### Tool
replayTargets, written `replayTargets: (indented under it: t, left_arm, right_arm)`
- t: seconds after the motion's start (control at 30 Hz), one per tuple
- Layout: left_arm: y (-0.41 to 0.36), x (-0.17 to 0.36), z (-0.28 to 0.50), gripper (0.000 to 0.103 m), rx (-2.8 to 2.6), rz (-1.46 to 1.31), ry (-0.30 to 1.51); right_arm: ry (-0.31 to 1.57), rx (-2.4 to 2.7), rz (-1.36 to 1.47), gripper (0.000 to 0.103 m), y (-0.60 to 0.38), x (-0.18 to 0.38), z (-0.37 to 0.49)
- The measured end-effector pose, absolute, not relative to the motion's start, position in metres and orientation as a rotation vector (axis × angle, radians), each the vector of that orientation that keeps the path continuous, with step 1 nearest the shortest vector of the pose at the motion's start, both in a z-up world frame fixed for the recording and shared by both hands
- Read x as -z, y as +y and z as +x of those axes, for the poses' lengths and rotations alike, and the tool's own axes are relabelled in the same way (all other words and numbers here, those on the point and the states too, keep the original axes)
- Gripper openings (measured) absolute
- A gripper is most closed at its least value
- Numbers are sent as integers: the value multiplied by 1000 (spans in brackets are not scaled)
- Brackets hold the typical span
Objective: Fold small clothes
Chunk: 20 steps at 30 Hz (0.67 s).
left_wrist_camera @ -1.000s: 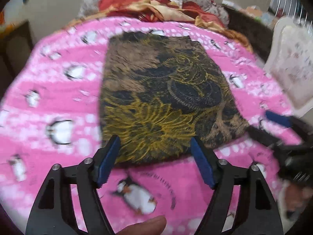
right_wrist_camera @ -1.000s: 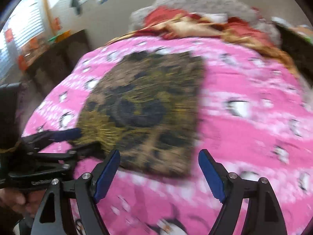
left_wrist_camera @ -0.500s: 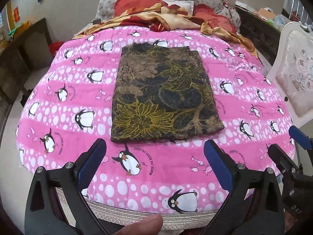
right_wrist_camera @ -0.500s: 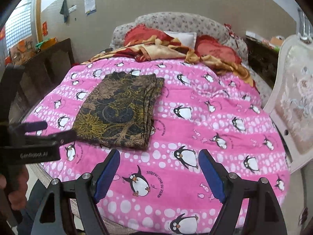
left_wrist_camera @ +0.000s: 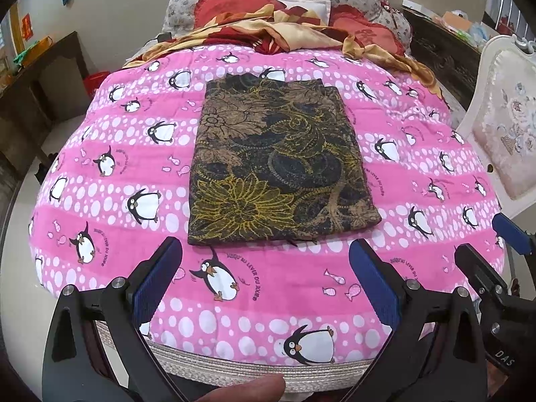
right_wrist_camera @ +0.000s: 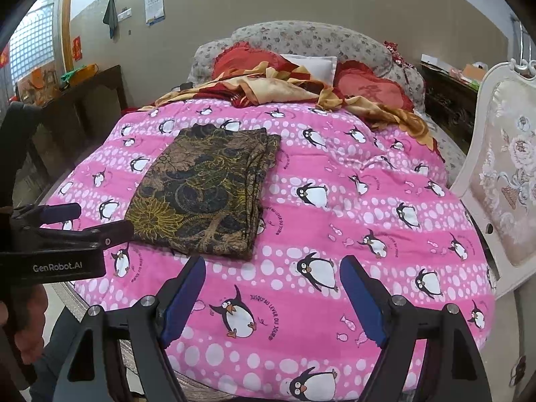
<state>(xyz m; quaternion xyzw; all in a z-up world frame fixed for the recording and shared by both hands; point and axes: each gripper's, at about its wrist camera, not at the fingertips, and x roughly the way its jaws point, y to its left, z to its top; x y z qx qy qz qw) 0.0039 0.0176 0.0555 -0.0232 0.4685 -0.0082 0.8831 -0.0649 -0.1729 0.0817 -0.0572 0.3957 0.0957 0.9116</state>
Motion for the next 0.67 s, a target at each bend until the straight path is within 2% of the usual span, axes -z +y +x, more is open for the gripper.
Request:
replayTargets:
  t: [0.67]
  left_arm:
    - [14,-52,5,100,29,-33,966]
  right_arm:
    - [833,-213,-113,80,-172,-72,-61]
